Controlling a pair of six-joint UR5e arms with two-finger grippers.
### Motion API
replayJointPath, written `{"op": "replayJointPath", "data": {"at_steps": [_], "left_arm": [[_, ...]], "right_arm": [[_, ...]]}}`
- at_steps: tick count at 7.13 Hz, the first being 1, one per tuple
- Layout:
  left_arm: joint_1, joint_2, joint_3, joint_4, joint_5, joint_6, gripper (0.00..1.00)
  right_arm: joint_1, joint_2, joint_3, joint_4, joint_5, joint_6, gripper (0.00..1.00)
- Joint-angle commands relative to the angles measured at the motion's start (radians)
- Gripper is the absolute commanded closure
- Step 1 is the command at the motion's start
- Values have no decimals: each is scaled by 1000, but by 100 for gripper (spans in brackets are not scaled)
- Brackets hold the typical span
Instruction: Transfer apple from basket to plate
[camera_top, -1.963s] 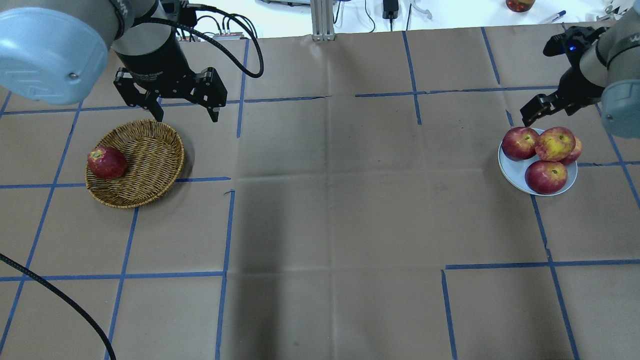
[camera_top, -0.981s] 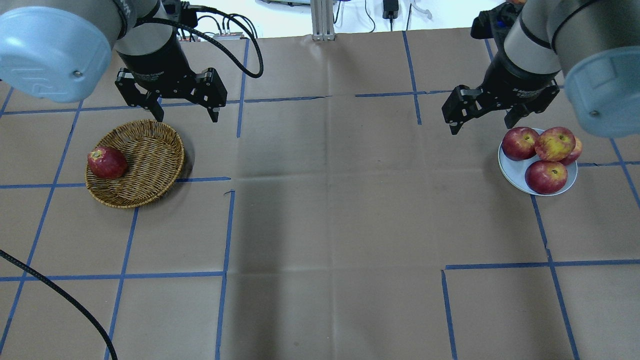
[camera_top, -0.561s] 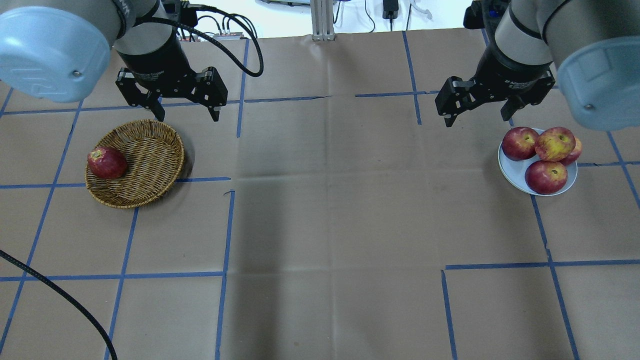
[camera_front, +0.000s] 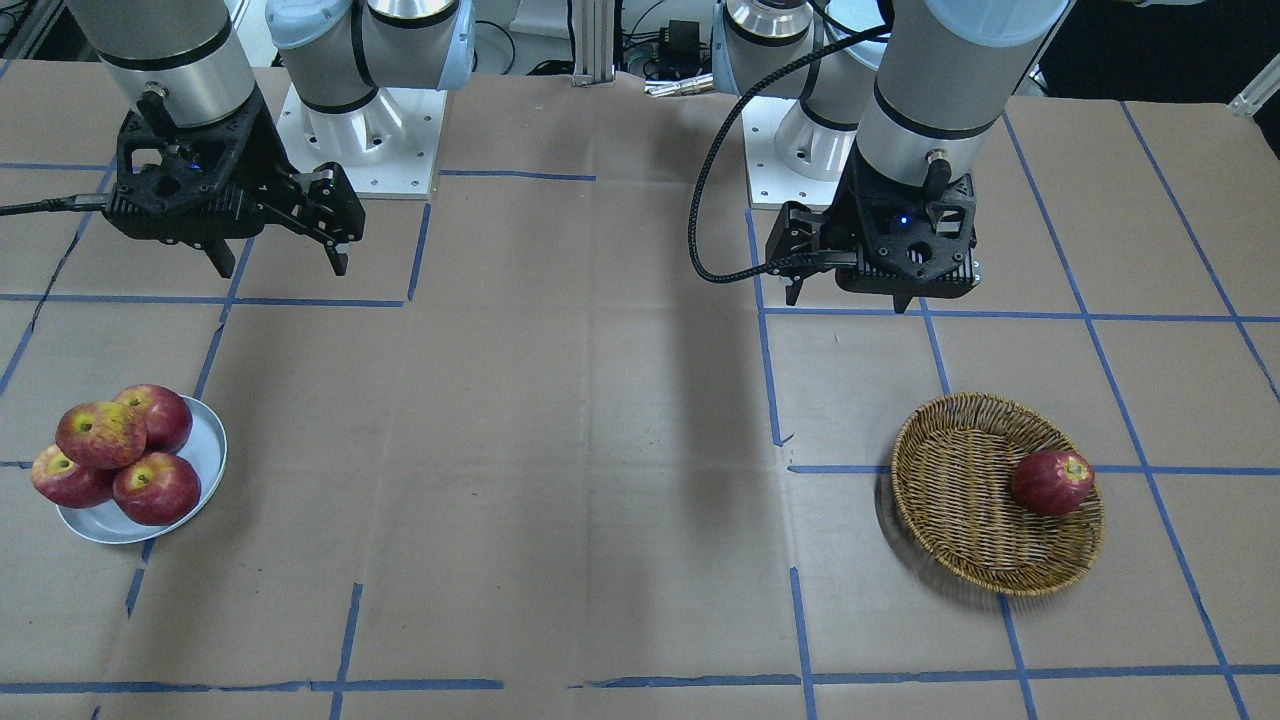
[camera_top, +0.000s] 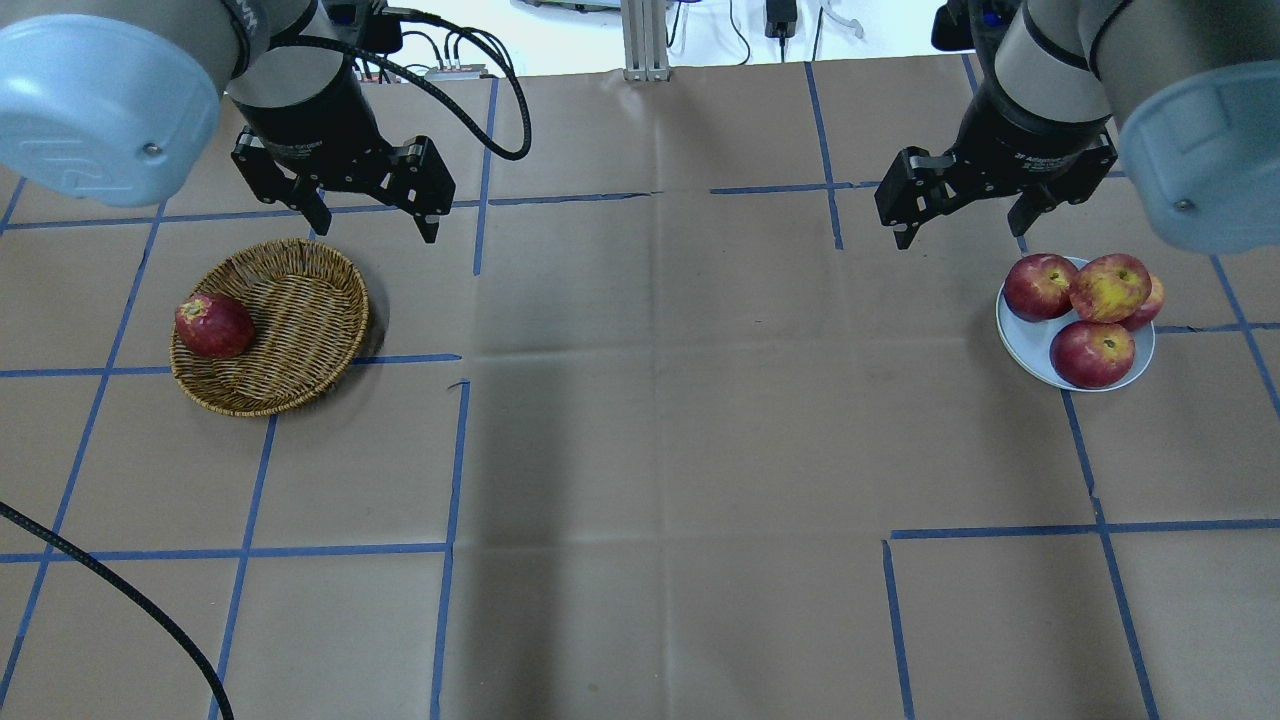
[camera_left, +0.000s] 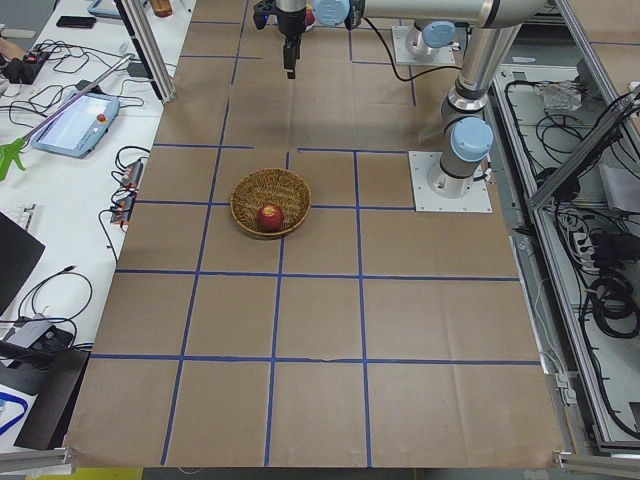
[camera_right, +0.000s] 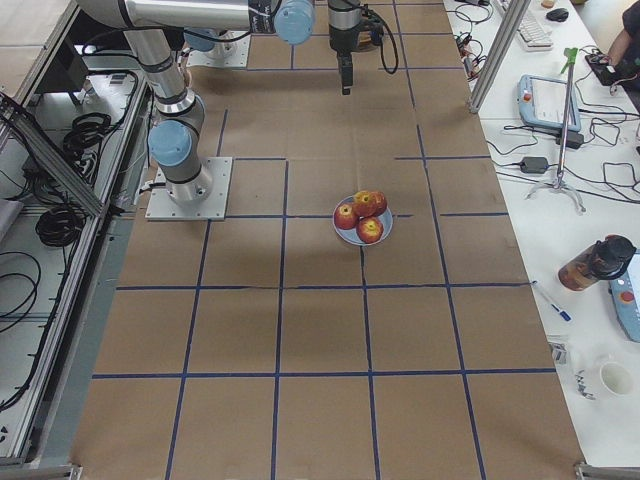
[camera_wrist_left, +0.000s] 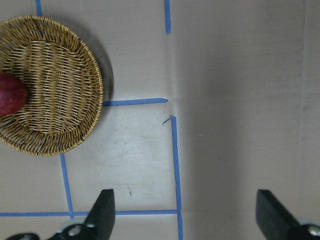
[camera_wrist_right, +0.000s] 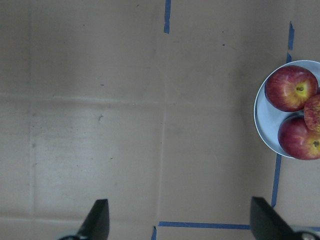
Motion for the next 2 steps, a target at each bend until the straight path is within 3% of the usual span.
{"op": "replayJointPath", "data": {"at_steps": [1,2], "left_arm": [[0,-8,-1,3,-33,-9,1],[-1,-7,-8,3,-35,-9,1]], "right_arm": [[0,0,1,0,-1,0,0],[-2,0,1,0,-1,0,0]]}}
